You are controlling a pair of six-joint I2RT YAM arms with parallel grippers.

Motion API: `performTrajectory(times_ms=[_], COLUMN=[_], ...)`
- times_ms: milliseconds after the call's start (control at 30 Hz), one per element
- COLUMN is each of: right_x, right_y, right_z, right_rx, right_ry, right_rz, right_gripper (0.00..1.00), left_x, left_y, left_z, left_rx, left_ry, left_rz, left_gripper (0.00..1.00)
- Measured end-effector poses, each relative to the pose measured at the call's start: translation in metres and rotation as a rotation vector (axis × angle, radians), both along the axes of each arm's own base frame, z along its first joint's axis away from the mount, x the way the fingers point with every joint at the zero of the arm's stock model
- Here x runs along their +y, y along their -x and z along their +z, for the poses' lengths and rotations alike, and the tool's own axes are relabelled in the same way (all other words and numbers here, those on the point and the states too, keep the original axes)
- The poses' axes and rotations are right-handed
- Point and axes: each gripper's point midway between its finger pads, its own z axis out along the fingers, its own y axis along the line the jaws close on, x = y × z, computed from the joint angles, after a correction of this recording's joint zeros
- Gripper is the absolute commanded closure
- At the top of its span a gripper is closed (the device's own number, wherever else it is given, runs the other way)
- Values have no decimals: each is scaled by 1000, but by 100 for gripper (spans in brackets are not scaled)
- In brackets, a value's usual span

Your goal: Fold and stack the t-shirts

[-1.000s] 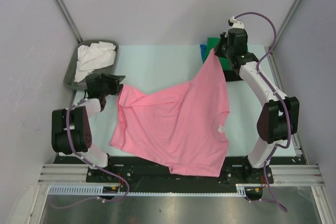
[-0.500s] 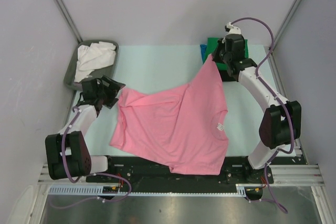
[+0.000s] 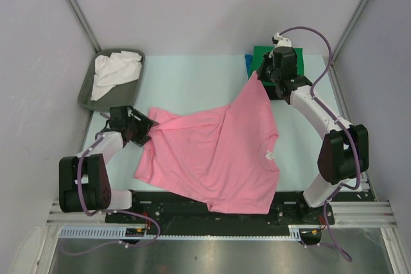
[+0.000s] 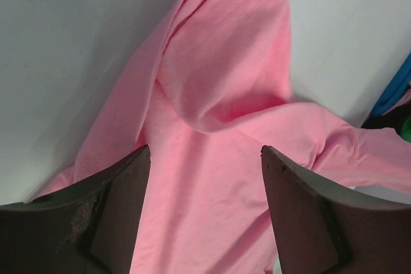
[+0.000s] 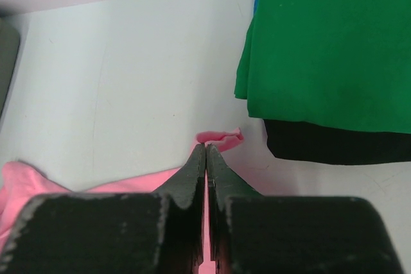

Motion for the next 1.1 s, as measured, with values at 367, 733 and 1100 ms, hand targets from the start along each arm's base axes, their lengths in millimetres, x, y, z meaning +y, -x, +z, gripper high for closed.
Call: performTrajectory(times_ms=[367, 733, 1100], right_x=[-2, -5, -4], right_y=[3, 2, 3], right_z=[-13, -16, -17], right_rx=[20, 23, 24], right_ry=[5, 2, 1], right_rz=[0, -2, 2], right_gripper=[100, 100, 100], left_x=[2, 10, 12], left_y=[3, -17, -17], left_z=[-19, -6, -23], left_rx=[53, 19, 60], left_ry=[-9, -32, -36], left_rz=[13, 35, 41], left_gripper=[34, 35, 70])
